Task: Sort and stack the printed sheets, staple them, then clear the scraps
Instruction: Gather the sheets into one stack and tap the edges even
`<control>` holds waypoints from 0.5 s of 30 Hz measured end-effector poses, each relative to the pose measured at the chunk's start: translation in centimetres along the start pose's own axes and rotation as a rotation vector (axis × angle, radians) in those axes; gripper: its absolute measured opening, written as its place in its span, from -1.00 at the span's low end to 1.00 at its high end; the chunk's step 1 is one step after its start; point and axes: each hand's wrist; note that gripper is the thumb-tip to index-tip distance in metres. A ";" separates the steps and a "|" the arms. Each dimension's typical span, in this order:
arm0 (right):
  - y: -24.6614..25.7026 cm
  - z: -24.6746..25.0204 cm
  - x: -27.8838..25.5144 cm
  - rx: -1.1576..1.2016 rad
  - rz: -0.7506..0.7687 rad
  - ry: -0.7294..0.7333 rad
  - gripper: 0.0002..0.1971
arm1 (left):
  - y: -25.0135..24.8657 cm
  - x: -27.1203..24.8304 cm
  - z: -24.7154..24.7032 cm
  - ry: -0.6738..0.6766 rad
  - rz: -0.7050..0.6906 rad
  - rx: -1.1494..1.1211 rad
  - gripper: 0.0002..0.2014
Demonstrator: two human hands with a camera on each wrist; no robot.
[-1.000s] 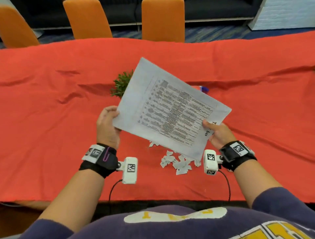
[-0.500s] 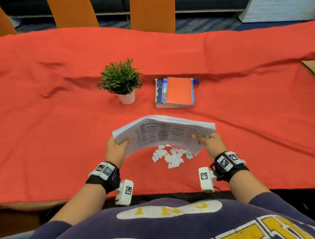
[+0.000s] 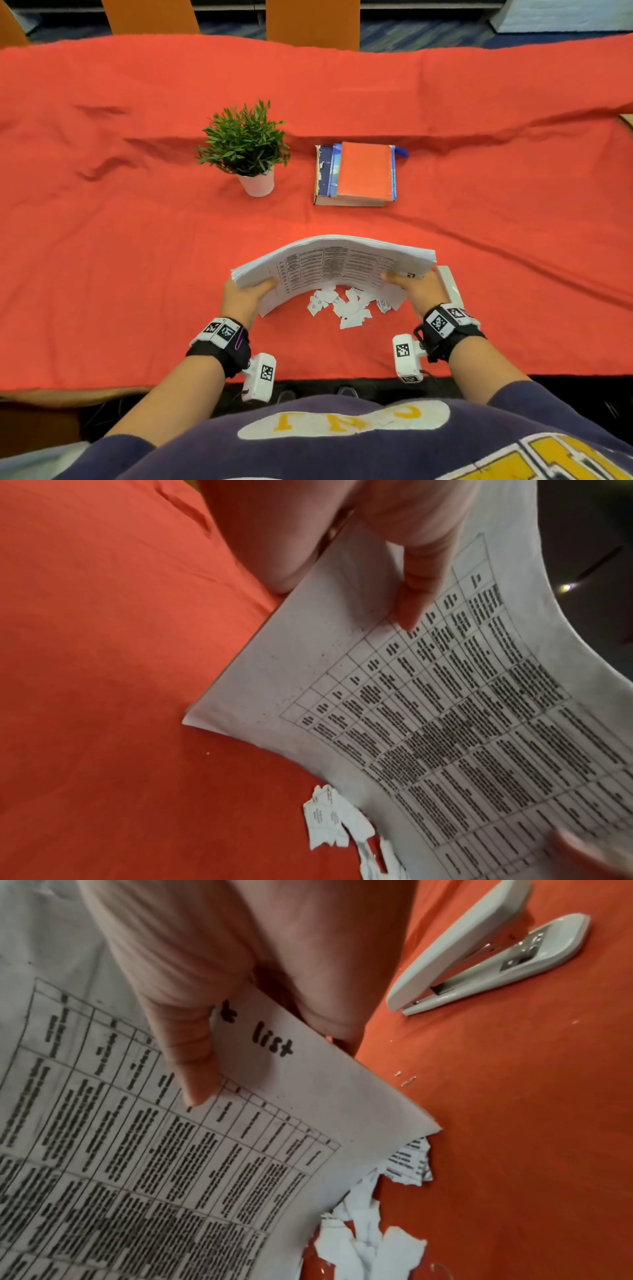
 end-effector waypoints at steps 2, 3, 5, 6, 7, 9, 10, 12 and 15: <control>0.1 0.0 0.3 0.019 -0.002 -0.014 -0.57 | -0.1 0.3 0.1 0.015 -0.003 0.002 -0.68; 0.1 0.2 0.7 0.024 0.005 -0.013 -0.58 | -0.2 0.7 0.2 0.020 -0.011 0.000 -0.67; 0.2 0.5 1.2 0.024 0.034 0.010 -0.60 | -0.2 1.4 0.7 0.046 -0.029 0.020 -0.67; 0.1 0.7 1.3 0.019 0.044 0.027 -0.61 | -0.2 1.7 1.0 0.067 -0.034 0.036 -0.67; -0.1 0.8 1.5 0.007 0.046 0.046 -0.61 | 0.0 2.0 1.2 0.091 -0.037 0.047 -0.67; -0.7 0.8 1.6 -0.023 0.049 0.089 -0.59 | 0.4 2.2 1.2 0.142 -0.027 0.061 -0.65; -0.8 0.6 1.7 -0.028 0.060 0.104 -0.58 | 0.5 2.4 1.1 0.155 -0.024 0.059 -0.64; -0.8 0.6 1.9 -0.025 0.071 0.103 -0.58 | 0.4 2.7 0.9 0.149 -0.027 0.039 -0.63; -0.3 0.6 1.7 -0.026 0.093 0.105 -0.57 | 0.1 3.1 1.0 0.131 -0.035 0.036 -0.63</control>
Point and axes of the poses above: each hand's wrist, its own x-axis towards the middle knuckle, its own z-axis out of the back of the hand, y = z × x, and after that the axes turned 3 degrees about y, right-handed
